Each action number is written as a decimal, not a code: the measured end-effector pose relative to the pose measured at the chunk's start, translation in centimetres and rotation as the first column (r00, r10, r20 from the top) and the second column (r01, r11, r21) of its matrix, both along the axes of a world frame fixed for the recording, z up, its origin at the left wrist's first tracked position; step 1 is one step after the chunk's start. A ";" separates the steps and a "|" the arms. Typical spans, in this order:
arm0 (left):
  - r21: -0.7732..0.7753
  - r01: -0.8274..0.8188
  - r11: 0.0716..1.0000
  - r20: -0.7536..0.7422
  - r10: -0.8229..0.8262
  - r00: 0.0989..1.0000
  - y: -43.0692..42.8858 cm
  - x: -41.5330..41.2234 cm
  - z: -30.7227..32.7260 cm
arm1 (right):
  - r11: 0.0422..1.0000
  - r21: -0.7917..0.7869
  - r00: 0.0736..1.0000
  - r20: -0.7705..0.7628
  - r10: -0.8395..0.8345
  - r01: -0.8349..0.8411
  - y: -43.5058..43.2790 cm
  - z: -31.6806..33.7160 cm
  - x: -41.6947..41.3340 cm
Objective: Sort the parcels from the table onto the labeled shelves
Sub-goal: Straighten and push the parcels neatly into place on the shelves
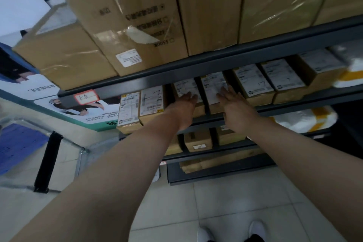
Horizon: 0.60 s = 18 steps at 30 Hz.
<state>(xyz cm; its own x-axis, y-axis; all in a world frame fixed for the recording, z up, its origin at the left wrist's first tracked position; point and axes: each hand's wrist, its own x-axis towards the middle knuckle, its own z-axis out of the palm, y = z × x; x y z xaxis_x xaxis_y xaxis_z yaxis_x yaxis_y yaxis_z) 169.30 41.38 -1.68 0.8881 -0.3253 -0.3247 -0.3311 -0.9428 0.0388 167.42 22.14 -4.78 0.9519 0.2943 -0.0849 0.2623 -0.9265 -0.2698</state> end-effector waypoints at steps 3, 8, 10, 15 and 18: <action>0.024 -0.019 1.000 -0.054 0.021 0.998 -0.6 0.4 -0.7 | 0.997 0.063 0.998 -0.045 0.041 -0.038 -0.4 -0.6 0.2; 0.087 0.027 0.996 -0.084 -0.020 0.996 0.2 1.1 0.6 | 0.990 0.126 0.997 -0.033 0.073 -0.068 -0.7 -0.7 0.6; 0.101 0.024 0.995 -0.076 -0.016 0.997 0.3 1.1 1.1 | 0.987 0.137 0.996 -0.010 0.084 -0.082 -0.4 -0.6 0.4; 0.076 -0.002 0.997 -0.075 0.008 0.997 0.0 0.6 1.2 | 0.989 0.108 0.995 -0.002 0.103 -0.102 1.4 -0.5 -0.4; 0.067 -0.015 0.998 -0.062 0.019 0.998 0.2 0.1 0.9 | 0.993 0.082 0.996 0.009 0.090 -0.090 2.0 -0.5 -0.7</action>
